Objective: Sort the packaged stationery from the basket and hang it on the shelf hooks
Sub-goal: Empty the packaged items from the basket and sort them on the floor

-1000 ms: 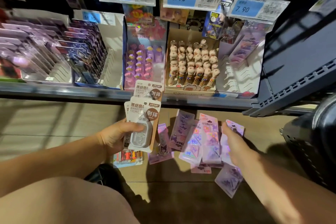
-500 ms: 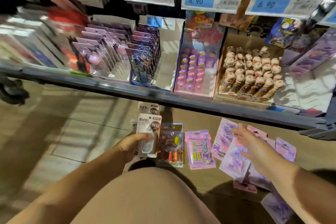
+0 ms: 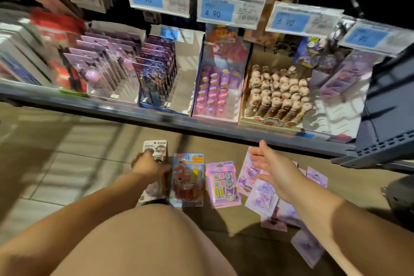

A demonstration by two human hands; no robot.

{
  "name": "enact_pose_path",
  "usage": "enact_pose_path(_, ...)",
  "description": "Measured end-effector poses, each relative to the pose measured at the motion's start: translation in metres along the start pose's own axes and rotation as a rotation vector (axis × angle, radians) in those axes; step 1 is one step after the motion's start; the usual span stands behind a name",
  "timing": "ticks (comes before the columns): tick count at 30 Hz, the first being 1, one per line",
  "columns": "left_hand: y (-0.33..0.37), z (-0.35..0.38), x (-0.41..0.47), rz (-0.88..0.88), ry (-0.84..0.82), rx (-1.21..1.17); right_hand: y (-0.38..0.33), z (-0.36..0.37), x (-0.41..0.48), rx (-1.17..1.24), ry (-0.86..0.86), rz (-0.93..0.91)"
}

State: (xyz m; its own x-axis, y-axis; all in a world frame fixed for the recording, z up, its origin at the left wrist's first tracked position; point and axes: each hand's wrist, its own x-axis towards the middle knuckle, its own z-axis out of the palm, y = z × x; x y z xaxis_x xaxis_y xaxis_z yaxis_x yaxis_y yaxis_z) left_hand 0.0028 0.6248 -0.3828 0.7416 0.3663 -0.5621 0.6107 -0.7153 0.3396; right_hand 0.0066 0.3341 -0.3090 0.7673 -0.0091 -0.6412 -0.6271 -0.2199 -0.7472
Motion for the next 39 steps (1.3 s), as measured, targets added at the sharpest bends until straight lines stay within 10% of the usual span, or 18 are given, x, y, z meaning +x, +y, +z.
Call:
enact_pose_path(9, 0.188, -0.012, -0.102, 0.775, -0.363, 0.28, -0.052, -0.066, -0.048, -0.208, 0.191, -0.173)
enact_pose_path(20, 0.344, 0.07, -0.232, 0.973, -0.391, 0.148, -0.078, -0.253, -0.168, -0.577, 0.57, -0.471)
enact_pose_path(39, 0.382, 0.171, -0.277, 0.99, -0.321, -0.477, 0.158, -0.46, -0.18, -0.628, 0.589, 0.478)
